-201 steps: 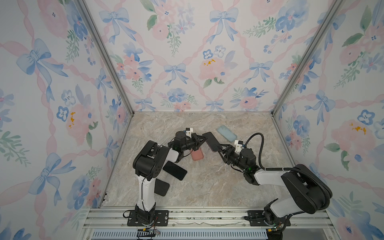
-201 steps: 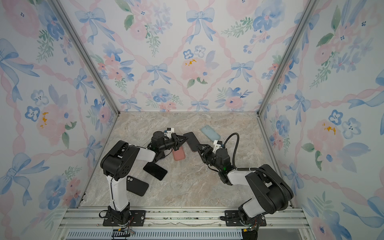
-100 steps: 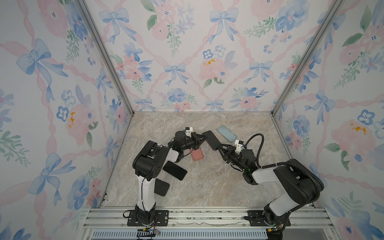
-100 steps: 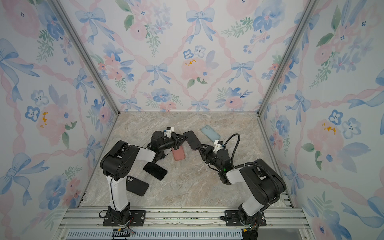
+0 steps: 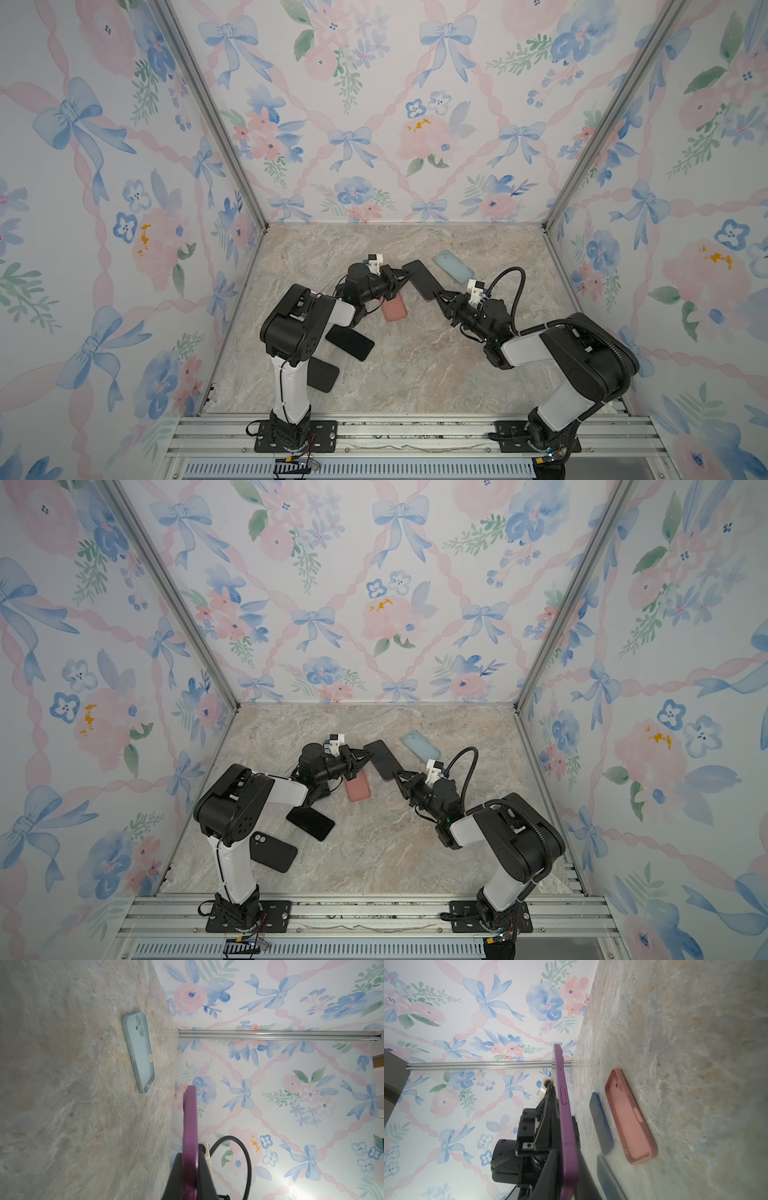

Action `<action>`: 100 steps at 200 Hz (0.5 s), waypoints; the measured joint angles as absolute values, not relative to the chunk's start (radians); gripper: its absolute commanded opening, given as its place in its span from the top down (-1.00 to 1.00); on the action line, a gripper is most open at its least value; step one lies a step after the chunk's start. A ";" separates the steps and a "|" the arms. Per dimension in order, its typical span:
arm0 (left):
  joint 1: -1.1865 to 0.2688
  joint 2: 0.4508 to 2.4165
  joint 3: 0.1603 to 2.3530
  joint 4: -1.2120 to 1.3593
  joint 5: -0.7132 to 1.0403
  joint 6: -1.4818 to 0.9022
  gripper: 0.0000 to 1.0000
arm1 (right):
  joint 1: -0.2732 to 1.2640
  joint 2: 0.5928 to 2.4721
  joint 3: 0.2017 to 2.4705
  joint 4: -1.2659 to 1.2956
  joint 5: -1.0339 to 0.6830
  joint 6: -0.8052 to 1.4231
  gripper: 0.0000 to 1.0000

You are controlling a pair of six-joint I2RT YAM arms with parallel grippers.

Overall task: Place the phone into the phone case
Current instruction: 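Hold the phone upright with right gripper while left gripper withdraws farther away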

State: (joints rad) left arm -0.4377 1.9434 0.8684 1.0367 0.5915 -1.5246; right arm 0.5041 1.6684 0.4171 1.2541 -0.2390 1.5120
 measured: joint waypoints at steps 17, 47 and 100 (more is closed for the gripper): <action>-0.438 1.922 0.865 1.004 0.587 -1.490 0.30 | 0.504 1.658 0.419 1.249 -0.246 1.509 0.77; -0.428 1.859 0.862 0.877 0.588 -1.378 -0.01 | 0.499 1.596 0.440 1.127 -0.270 1.462 0.84; -0.320 1.804 1.024 0.401 0.527 -1.043 -0.21 | 0.477 1.502 0.506 0.789 -0.310 1.324 0.91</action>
State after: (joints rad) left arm -0.3202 1.8042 1.0237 0.4011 0.5270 -1.0428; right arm 0.4774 1.5017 0.5064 0.7887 -0.3096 1.3235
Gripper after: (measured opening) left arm 0.604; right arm 0.103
